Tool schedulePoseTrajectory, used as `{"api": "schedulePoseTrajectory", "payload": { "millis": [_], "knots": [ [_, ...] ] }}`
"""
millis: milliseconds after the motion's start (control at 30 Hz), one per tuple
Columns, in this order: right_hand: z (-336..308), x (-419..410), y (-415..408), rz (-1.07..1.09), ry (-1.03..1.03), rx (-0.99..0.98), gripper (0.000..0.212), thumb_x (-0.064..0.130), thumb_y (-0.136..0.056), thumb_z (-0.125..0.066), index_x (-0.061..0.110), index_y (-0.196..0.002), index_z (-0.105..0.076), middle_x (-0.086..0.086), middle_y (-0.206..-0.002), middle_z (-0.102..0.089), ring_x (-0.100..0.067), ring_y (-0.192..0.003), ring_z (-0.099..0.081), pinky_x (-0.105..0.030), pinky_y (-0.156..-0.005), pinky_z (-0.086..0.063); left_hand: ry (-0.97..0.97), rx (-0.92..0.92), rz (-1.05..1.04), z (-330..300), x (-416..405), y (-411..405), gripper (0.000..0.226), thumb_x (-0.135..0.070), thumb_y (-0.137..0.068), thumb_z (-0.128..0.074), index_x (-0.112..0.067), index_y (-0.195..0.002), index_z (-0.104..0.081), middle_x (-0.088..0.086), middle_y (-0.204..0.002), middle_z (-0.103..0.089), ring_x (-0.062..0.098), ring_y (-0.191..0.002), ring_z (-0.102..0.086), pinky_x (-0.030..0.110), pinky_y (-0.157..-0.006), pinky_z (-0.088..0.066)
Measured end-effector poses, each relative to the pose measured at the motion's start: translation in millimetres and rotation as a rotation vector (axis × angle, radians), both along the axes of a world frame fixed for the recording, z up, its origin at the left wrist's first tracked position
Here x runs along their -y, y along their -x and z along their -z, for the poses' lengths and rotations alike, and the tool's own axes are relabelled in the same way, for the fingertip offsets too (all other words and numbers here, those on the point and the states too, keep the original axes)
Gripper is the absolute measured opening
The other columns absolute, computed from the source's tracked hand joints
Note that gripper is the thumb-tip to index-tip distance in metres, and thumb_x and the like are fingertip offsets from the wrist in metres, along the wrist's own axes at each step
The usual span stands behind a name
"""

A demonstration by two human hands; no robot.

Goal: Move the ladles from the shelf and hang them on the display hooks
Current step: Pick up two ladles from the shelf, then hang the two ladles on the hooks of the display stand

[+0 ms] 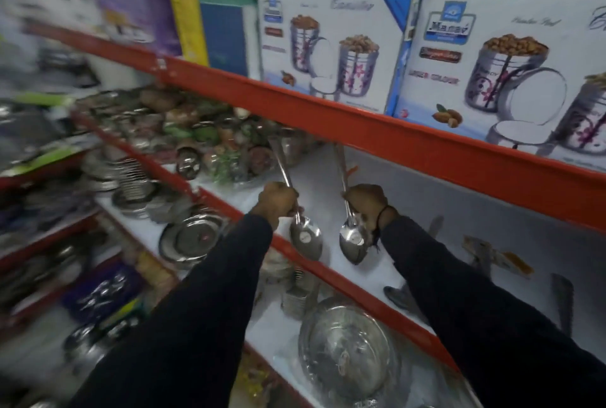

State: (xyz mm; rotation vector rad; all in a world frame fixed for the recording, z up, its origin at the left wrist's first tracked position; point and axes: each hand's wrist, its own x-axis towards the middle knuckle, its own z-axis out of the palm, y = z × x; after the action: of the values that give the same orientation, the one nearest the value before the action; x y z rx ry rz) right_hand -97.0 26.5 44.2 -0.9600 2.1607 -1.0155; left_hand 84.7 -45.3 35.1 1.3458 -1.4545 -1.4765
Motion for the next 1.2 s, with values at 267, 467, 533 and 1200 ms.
{"api": "schedulePoseTrajectory", "payload": {
  "millis": [267, 467, 533, 1200],
  "knots": [
    [-9.0, 7.2, -150.6, -0.369, 0.198, 0.248, 0.004, 0.023, -0.077, -0.078, 0.02, -0.08, -0.079, 0.004, -0.074, -0.067, -0.015, -0.072, -0.062, -0.026, -0.063, -0.046, 0.14, -0.013, -0.38, -26.2, -98.7, -181.0, 0.02, 0.008, -0.092, -0.055, 0.0, -0.075, -0.061, 0.016, -0.067, -0.057, 0.026, -0.053, -0.058, 0.032, -0.057, -0.051],
    [-26.7, -45.5, -323.0, -0.786, 0.241, 0.398, 0.005, 0.009, -0.085, -0.076, 0.007, -0.089, -0.078, -0.004, -0.071, -0.064, -0.013, -0.053, -0.059, -0.023, -0.05, -0.048, 0.23, 0.098, -0.697, -46.3, -229.5, -328.0, 0.028, 0.005, -0.097, -0.055, -0.009, -0.073, -0.061, 0.004, -0.059, -0.059, 0.006, -0.039, -0.056, 0.023, -0.04, -0.048],
    [-33.7, -80.0, -385.2, -0.955, 0.237, 0.436, 0.004, 0.012, -0.087, -0.076, 0.01, -0.09, -0.075, -0.001, -0.068, -0.061, -0.011, -0.052, -0.054, -0.018, -0.042, -0.043, 0.25, 0.125, -0.814, -55.8, -283.2, -375.6, 0.029, 0.007, -0.097, -0.051, -0.01, -0.075, -0.061, 0.007, -0.066, -0.057, 0.01, -0.046, -0.058, 0.019, -0.041, -0.05],
    [-77.2, -476.0, -744.0, -2.039, 0.171, 0.795, 0.02, 0.016, -0.086, -0.078, 0.006, -0.103, -0.081, 0.004, -0.071, -0.072, -0.009, -0.062, -0.06, -0.024, -0.061, -0.053, 0.353, 0.573, -1.786, -99.1, -771.0, -552.6, 0.024, 0.004, -0.091, -0.061, -0.014, -0.104, -0.066, 0.025, -0.101, -0.069, 0.04, -0.082, -0.07, 0.056, -0.08, -0.059]
  ]
}}
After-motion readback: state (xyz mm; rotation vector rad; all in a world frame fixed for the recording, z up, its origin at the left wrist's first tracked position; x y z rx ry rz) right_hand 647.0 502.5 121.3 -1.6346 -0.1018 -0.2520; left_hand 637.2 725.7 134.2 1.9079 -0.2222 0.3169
